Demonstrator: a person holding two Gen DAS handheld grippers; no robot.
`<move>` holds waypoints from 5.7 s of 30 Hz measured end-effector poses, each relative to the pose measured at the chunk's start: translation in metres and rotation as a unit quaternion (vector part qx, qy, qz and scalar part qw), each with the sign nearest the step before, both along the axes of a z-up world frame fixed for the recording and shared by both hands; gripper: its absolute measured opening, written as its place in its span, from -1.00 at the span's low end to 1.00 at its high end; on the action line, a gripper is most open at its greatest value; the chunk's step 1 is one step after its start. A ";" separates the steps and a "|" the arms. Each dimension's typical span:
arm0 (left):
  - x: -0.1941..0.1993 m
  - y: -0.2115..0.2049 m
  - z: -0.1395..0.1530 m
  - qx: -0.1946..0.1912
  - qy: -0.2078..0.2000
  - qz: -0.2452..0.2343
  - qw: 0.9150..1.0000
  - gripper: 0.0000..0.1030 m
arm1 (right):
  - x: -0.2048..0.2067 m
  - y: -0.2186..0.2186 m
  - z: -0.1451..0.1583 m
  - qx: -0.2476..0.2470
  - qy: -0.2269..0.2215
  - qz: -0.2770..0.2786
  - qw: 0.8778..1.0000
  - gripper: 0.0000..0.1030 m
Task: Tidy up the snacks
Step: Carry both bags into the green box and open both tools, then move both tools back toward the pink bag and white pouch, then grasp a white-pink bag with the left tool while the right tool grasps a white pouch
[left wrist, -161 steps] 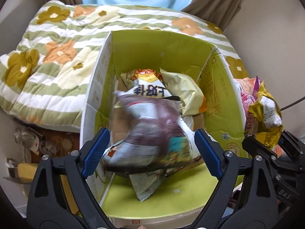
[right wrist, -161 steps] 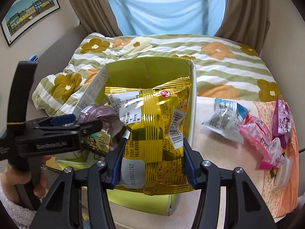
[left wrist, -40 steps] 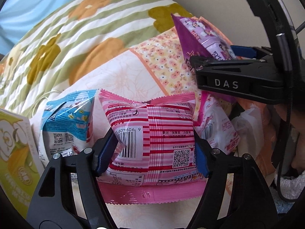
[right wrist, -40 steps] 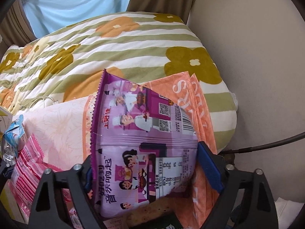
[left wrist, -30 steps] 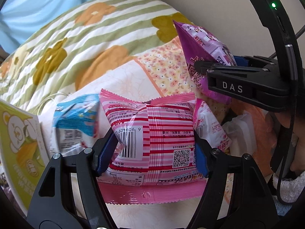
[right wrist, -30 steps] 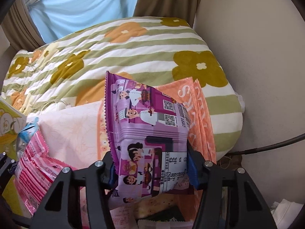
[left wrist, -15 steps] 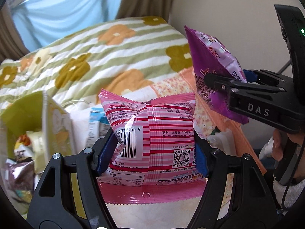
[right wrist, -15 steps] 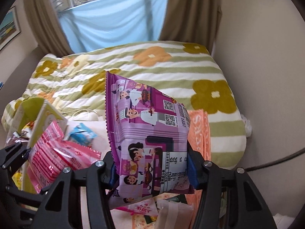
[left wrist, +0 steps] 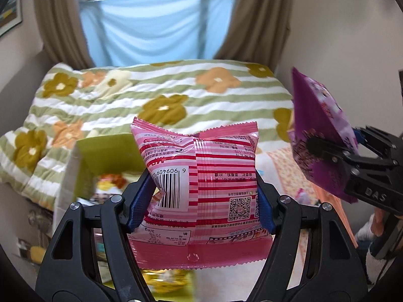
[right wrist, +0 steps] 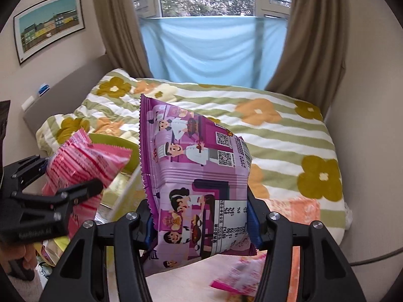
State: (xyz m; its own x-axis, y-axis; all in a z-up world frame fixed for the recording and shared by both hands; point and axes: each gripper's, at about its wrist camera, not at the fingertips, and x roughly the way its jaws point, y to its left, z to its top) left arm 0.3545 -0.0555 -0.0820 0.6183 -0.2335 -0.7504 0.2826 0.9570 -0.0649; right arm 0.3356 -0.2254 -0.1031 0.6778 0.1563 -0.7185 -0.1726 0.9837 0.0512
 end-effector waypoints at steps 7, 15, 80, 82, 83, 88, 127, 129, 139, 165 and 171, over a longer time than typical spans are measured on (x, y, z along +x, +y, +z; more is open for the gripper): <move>0.038 0.096 -0.006 -0.001 0.021 0.026 0.999 0.33 | 0.025 0.074 -0.004 0.016 0.006 0.022 1.000 0.01; 0.091 0.160 -0.052 -0.007 0.074 0.016 0.997 0.33 | 0.058 0.147 -0.026 0.021 0.033 0.021 0.999 0.01; 0.018 0.184 -0.046 -0.038 0.062 -0.024 0.997 0.92 | 0.013 0.168 -0.034 0.064 0.021 -0.051 0.996 0.91; 0.015 0.178 -0.045 -0.045 0.062 -0.036 0.996 0.92 | 0.002 0.161 -0.030 0.057 0.017 -0.068 0.996 0.91; 0.014 0.173 -0.045 -0.049 0.063 -0.043 0.996 0.92 | -0.002 0.157 -0.029 0.057 0.018 -0.076 0.995 0.91; 0.007 0.139 -0.046 -0.053 0.066 -0.076 0.993 0.92 | -0.029 0.123 -0.029 0.064 0.015 -0.121 0.990 0.91; -0.011 -0.267 -0.219 0.037 0.219 -0.264 0.939 0.89 | -0.156 -0.105 -0.184 0.031 0.102 -0.286 0.952 0.99; -0.008 -0.269 -0.227 0.041 0.221 -0.267 0.937 0.87 | -0.152 -0.105 -0.189 0.026 0.105 -0.289 0.951 0.99; -0.004 -0.272 -0.240 0.057 0.224 -0.307 0.923 0.25 | -0.136 -0.117 -0.208 0.009 0.131 -0.320 0.938 0.98; 0.011 -0.239 -0.242 0.066 0.228 -0.295 0.926 0.10 | -0.109 -0.120 -0.219 0.004 0.164 -0.286 0.944 0.24; 0.008 -0.236 -0.233 0.064 0.221 -0.291 0.929 -0.02 | -0.114 -0.121 -0.214 0.006 0.156 -0.286 0.945 0.15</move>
State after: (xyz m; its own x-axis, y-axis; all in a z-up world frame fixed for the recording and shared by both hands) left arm 0.3621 -0.2918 -0.3149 0.0400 -0.3226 -0.9457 0.7270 0.6586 -0.1940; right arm 0.2216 -0.3465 -0.3168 0.4099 -0.1623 -0.8976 0.4132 0.9103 0.0241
